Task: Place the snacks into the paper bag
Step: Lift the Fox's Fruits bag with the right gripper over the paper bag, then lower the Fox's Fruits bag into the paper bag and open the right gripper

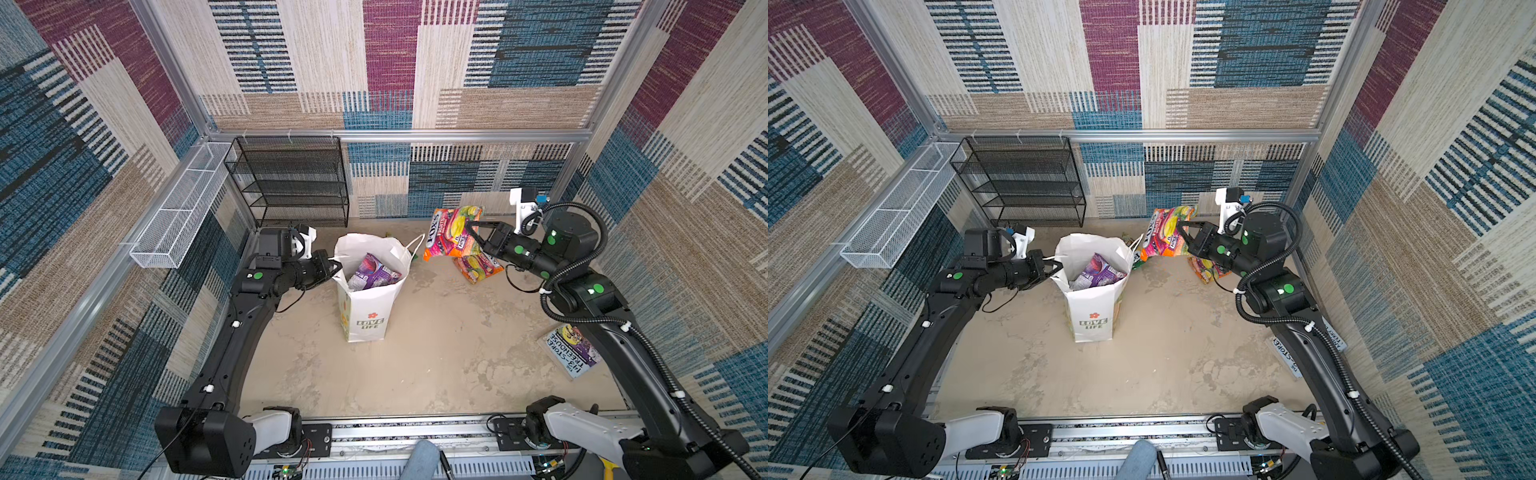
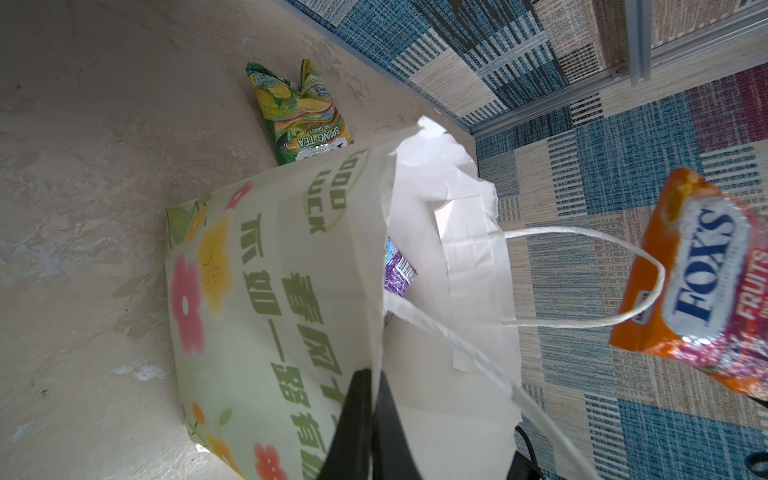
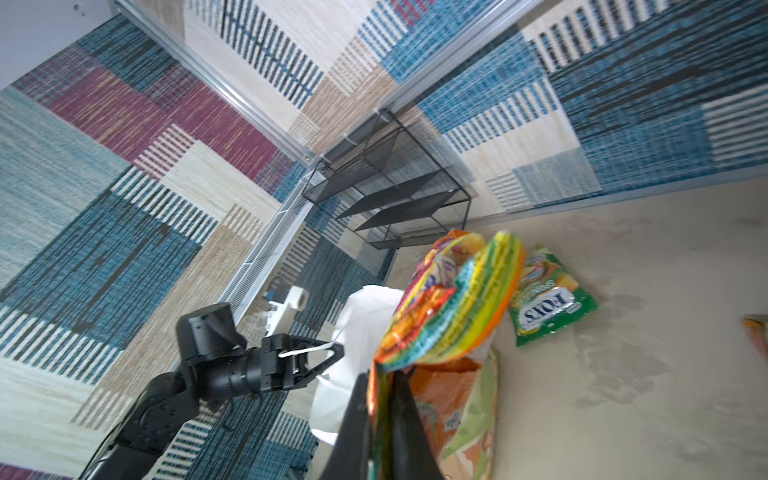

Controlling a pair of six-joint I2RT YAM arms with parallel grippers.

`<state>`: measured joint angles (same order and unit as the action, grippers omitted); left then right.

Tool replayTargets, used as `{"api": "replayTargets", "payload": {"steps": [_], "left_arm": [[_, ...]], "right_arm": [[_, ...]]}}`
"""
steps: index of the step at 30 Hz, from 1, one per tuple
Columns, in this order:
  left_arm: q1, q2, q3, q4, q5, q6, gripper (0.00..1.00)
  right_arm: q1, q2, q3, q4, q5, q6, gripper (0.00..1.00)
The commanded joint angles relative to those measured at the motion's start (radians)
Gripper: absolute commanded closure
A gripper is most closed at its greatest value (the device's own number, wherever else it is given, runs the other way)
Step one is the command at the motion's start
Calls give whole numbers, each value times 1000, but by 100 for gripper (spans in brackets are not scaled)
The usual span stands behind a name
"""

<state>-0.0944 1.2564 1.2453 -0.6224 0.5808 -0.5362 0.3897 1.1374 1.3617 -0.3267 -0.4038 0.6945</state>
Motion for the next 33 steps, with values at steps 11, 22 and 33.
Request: {"api": "replayTargets", "payload": {"steps": [11,22,33], "left_arm": [[2,5,2,52,25,-2,100],[4,2,2,52,27,-4,100],[7,3,1,52,30,-4,100]], "right_arm": [[308,363,351,-47,179,-128,100],[333,515,359,-79,157,-139,100],[383,667,427,-127,110,-148,100]]}}
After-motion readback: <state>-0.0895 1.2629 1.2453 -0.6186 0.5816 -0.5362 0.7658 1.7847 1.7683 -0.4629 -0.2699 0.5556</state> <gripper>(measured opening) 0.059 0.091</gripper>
